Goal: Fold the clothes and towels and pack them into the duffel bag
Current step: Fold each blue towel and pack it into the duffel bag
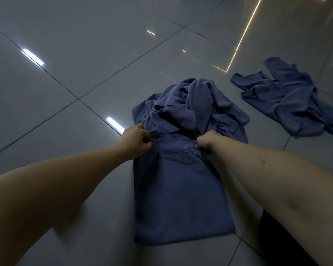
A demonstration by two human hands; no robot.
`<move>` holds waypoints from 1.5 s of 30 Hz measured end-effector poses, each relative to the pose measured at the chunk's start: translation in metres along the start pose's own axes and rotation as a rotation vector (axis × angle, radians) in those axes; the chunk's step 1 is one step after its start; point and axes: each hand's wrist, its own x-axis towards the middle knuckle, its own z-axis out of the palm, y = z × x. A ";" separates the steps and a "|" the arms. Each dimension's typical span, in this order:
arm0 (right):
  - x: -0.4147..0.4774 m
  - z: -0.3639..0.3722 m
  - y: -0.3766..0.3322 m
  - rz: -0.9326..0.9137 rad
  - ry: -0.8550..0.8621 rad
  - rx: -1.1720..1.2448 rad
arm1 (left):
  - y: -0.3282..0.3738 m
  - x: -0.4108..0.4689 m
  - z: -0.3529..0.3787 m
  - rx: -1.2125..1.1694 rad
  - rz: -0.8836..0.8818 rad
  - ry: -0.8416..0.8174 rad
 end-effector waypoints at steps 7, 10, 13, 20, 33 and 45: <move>0.015 0.002 0.021 0.112 -0.109 0.287 | -0.004 -0.016 -0.014 -0.056 0.091 0.072; -0.002 -0.007 0.022 0.012 -0.031 0.354 | 0.002 -0.029 -0.034 -0.033 0.139 0.057; -0.035 -0.029 0.028 -0.100 0.057 0.341 | 0.012 -0.047 -0.061 0.029 0.148 0.041; -0.150 -0.104 0.046 -0.349 0.214 0.236 | 0.063 -0.094 -0.141 0.194 0.205 0.012; -0.272 -0.108 0.083 -0.517 0.377 0.508 | 0.117 -0.137 -0.170 0.045 0.233 0.249; -0.272 -0.107 0.099 -0.532 0.365 0.400 | 0.120 -0.136 -0.153 -0.002 0.244 0.188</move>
